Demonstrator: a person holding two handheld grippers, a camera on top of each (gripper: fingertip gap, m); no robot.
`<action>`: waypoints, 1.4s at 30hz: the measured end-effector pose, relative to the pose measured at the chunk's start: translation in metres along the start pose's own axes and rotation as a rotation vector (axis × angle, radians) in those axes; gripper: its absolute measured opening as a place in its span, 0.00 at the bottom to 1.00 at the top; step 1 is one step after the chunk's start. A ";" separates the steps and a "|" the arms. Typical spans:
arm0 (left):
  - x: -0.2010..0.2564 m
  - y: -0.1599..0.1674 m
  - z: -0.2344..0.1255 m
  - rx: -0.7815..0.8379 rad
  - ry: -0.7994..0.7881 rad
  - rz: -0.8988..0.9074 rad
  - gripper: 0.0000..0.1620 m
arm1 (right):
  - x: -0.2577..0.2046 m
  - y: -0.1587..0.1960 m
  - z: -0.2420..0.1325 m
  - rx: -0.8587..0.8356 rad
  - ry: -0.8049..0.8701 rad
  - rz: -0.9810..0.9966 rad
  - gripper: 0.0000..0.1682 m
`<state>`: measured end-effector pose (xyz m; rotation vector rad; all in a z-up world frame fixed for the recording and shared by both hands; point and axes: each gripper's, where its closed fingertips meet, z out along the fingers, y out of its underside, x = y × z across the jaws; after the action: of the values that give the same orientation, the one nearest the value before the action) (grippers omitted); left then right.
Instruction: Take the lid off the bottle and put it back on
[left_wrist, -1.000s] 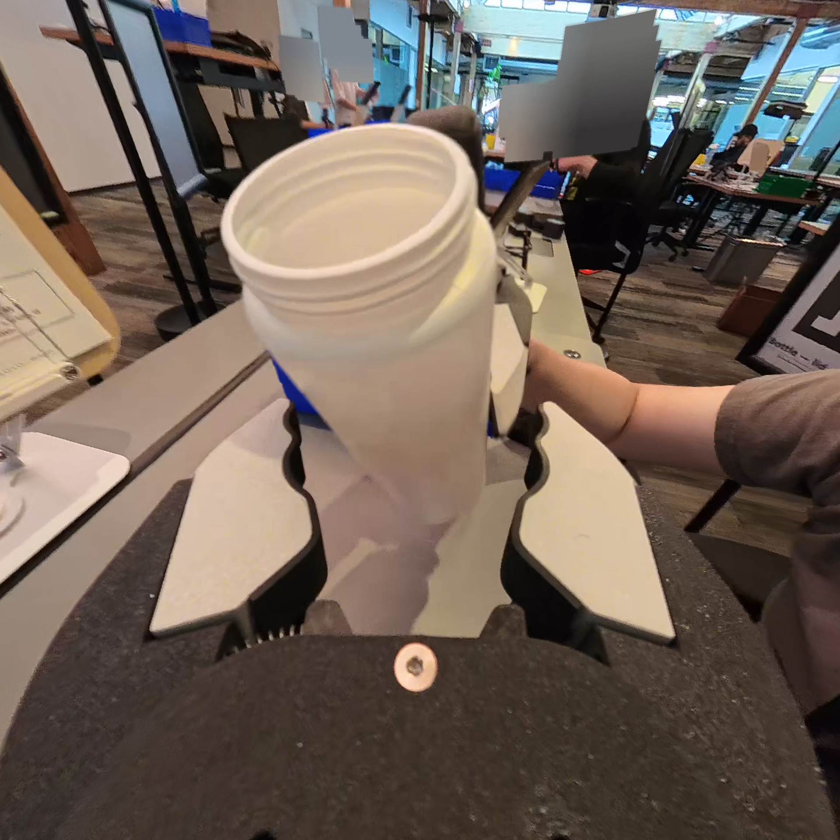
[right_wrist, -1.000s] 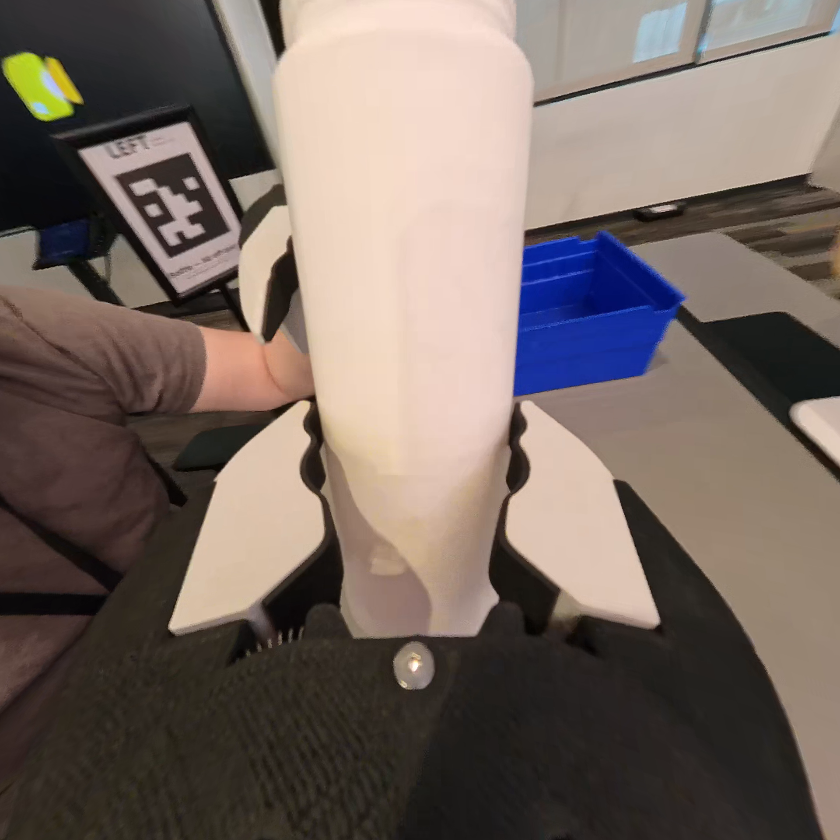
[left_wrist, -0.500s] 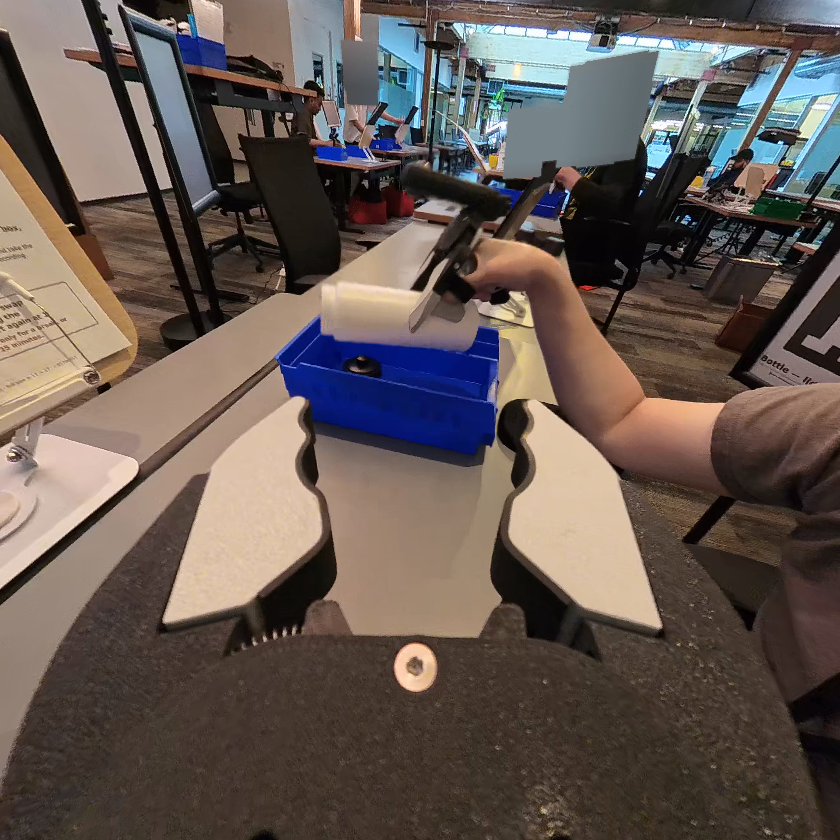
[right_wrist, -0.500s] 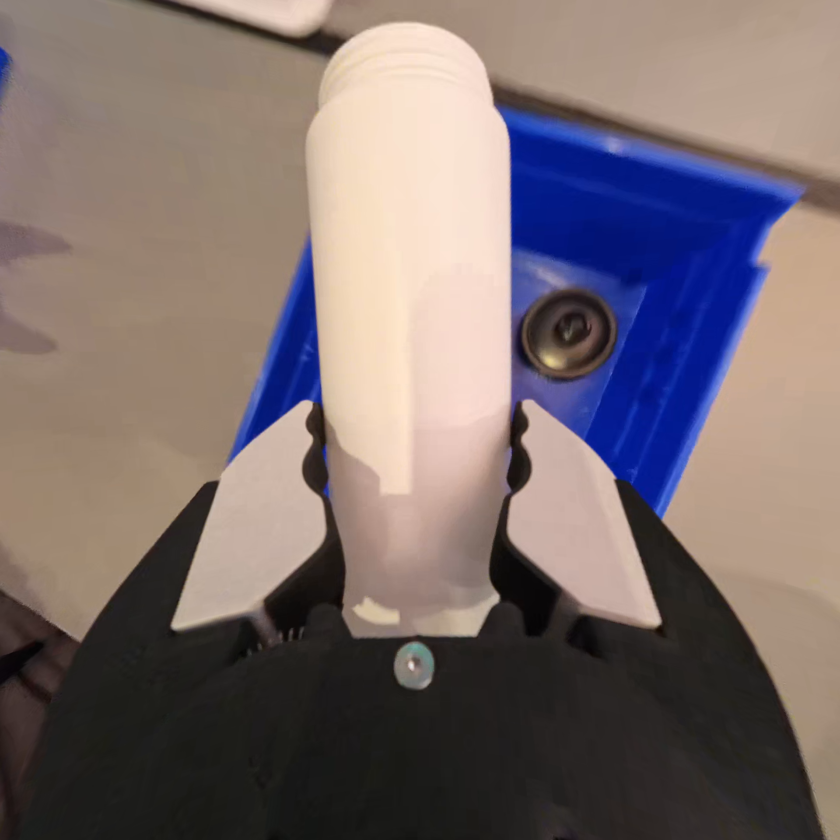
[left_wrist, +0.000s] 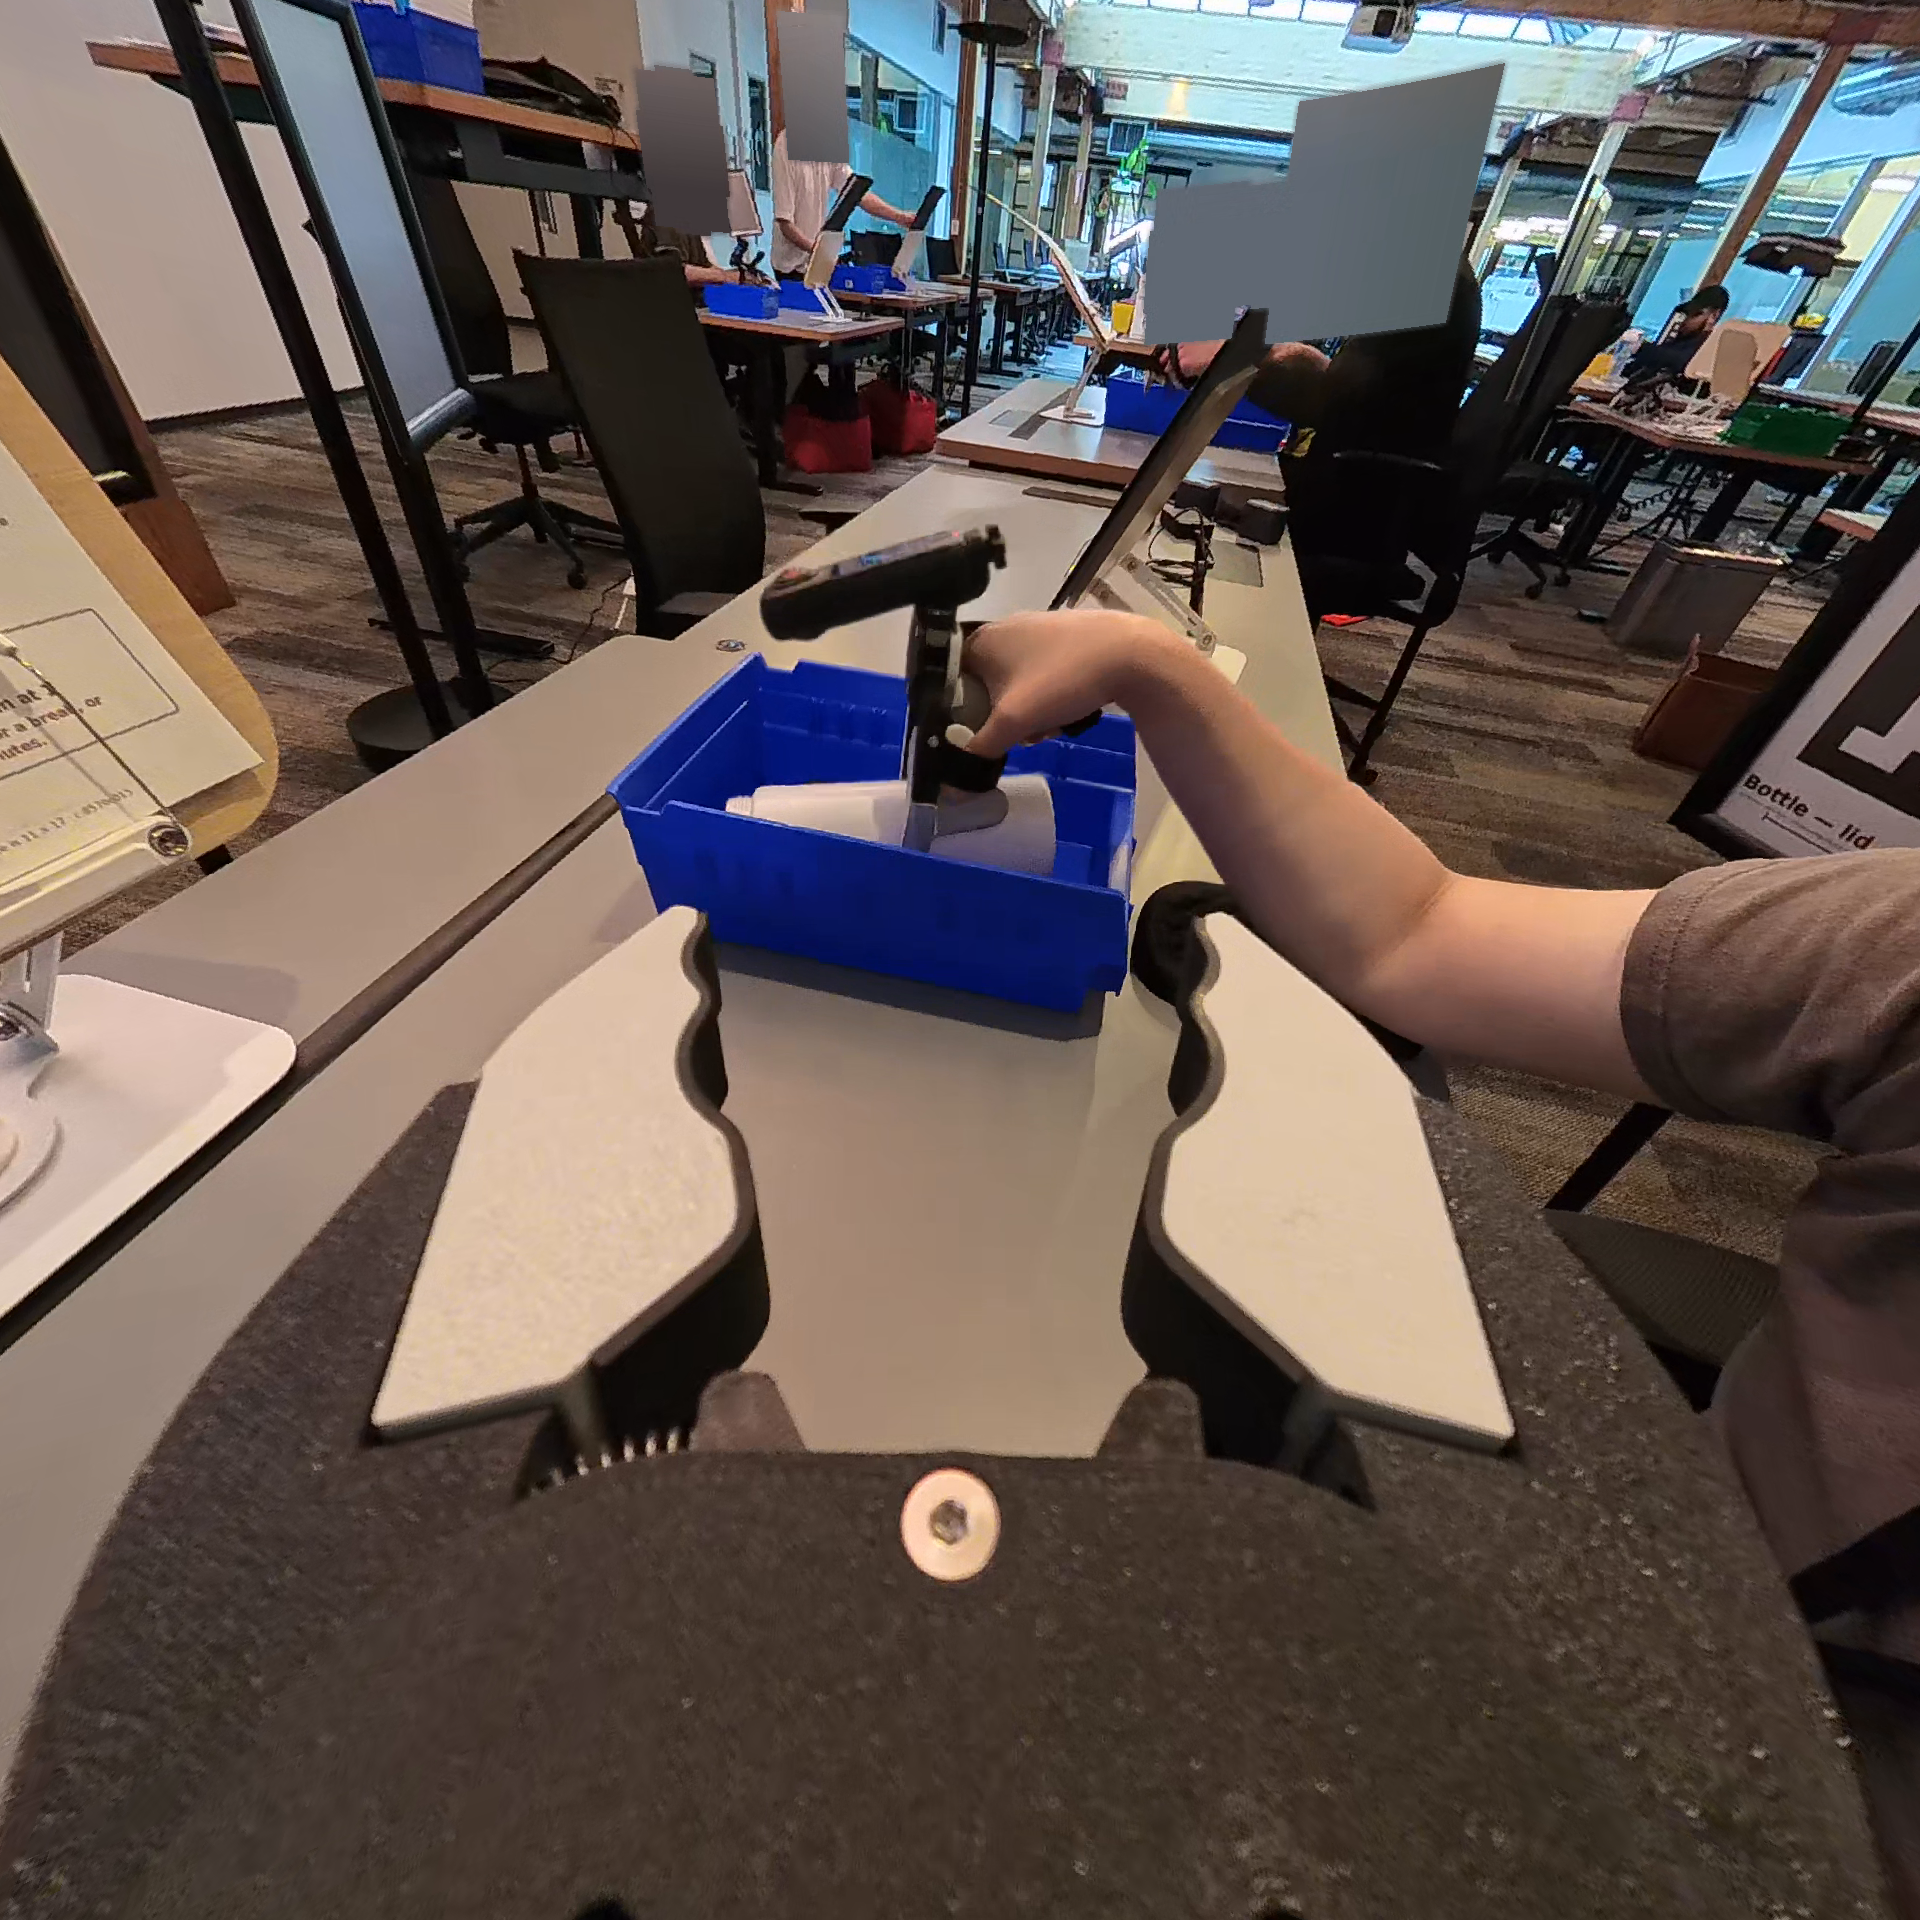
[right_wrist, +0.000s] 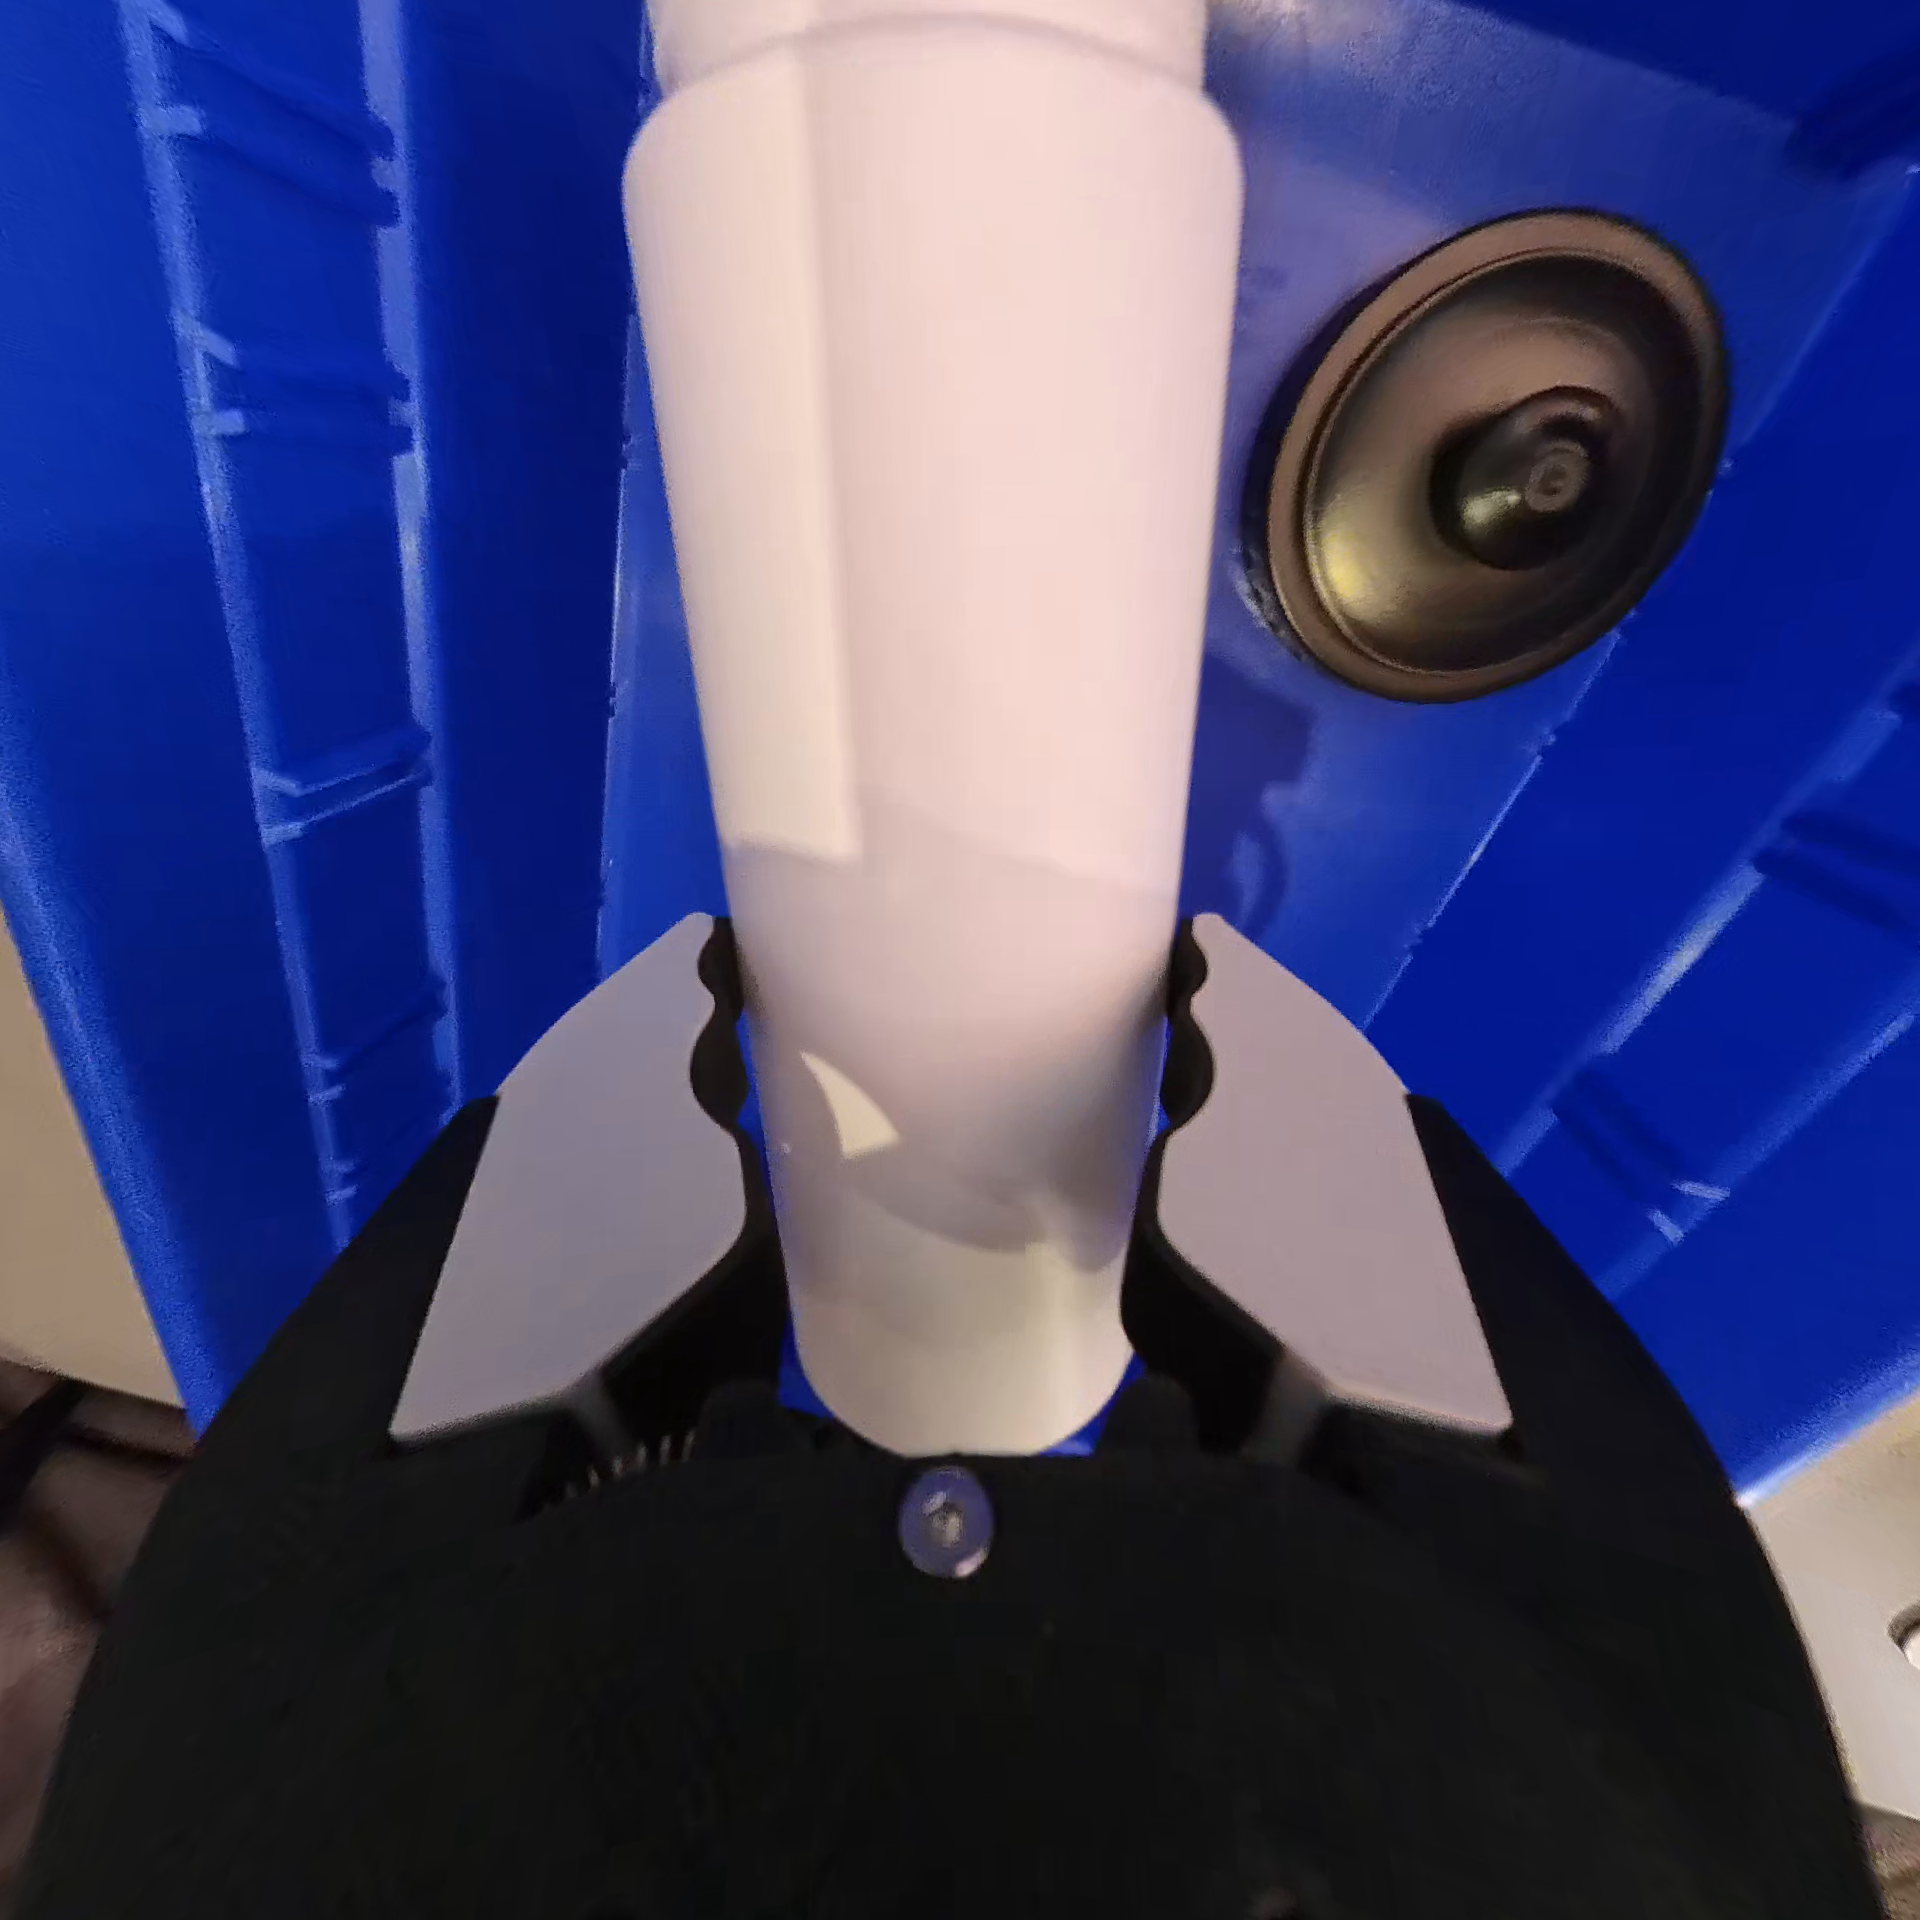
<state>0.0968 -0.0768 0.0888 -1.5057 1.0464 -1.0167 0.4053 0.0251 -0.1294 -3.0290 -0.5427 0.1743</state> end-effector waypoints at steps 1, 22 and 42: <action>0.000 0.000 0.000 -0.002 -0.001 0.000 0.52 | -0.002 0.000 0.003 -0.012 -0.005 0.001 0.48; -0.157 0.015 -0.266 -0.346 -1.217 -0.057 0.54 | 0.113 0.022 -0.110 0.517 0.274 0.120 0.41; -0.199 0.175 -0.346 -0.850 -1.274 -0.594 0.39 | 0.097 0.044 -0.024 0.167 -0.049 0.226 0.04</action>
<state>-0.3083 0.0019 -0.0502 -2.6464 0.0159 0.2702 0.5135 0.0165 -0.1184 -2.9202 -0.1765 0.2888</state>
